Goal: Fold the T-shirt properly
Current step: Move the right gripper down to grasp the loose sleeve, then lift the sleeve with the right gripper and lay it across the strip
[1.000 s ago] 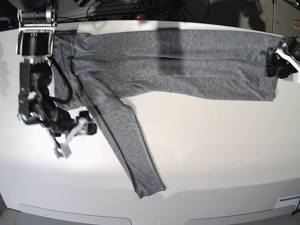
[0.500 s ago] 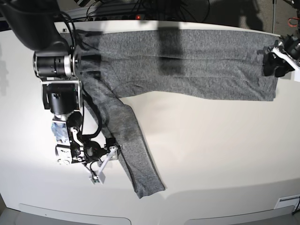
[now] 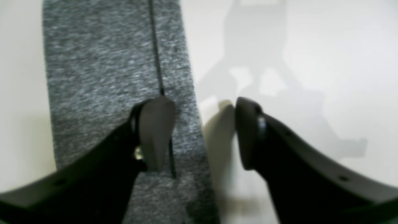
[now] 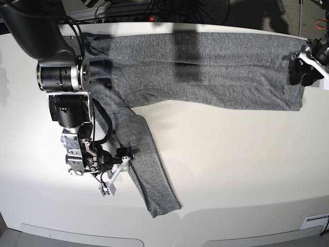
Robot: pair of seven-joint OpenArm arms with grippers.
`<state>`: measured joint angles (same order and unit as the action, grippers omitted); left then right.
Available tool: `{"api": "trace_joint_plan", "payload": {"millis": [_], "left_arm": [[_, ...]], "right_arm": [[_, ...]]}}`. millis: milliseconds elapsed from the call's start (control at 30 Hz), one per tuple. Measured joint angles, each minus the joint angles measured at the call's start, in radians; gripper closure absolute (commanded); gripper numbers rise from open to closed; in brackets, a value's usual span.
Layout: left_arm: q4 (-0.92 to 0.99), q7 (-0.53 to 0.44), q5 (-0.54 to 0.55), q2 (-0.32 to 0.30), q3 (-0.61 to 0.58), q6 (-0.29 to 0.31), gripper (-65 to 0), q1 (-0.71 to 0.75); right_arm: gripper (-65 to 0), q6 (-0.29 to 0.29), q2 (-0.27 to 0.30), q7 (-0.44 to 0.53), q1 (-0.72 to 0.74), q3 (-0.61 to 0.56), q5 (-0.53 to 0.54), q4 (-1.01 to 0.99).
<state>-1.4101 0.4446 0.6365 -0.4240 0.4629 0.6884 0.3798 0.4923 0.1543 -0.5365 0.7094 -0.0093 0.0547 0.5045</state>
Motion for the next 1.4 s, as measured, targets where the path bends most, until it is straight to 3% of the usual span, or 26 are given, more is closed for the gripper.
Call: {"api": "trace_joint_plan", "payload": {"millis": [167, 333, 433, 567, 667, 867, 1100, 1400], "left_arm": [[0.0, 0.0, 0.0, 0.0, 0.0, 0.0, -30.1, 0.0], [0.0, 0.0, 0.0, 0.0, 0.0, 0.0, -30.1, 0.0], [0.0, 0.0, 0.0, 0.0, 0.0, 0.0, -30.1, 0.0], [0.0, 0.0, -0.001, 0.0, 0.0, 0.0, -30.1, 0.0], [0.0, 0.0, -0.001, 0.0, 0.0, 0.0, -30.1, 0.0], [0.0, 0.0, 0.0, 0.0, 0.0, 0.0, -30.1, 0.0], [0.0, 0.0, 0.0, 0.0, 0.0, 0.0, -30.0, 0.0], [0.0, 0.0, -0.001, 0.0, 0.0, 0.0, -30.1, 0.0]], "right_arm": [[-23.3, 0.006, -0.021, -0.014, 0.001, 0.0, -0.001, 0.0], [0.0, 0.006, -0.024, -0.014, 0.001, 0.0, 0.001, 0.0], [0.0, 0.007, -0.024, -0.033, 0.014, 0.001, -0.001, 0.0], [0.0, 0.137, -0.035, -0.137, 0.049, 0.001, -0.001, 0.022], [0.0, 0.171, -0.064, -0.26, 0.067, 0.001, 0.047, 0.085], [0.0, 0.197, -0.146, -0.429, 0.045, 0.002, 0.126, 0.22], [0.0, 0.197, -0.255, -0.593, -0.01, 0.001, 0.343, 0.314], [0.0, 0.198, -0.29, -0.774, -0.138, -0.182, 0.606, 0.452]]}}
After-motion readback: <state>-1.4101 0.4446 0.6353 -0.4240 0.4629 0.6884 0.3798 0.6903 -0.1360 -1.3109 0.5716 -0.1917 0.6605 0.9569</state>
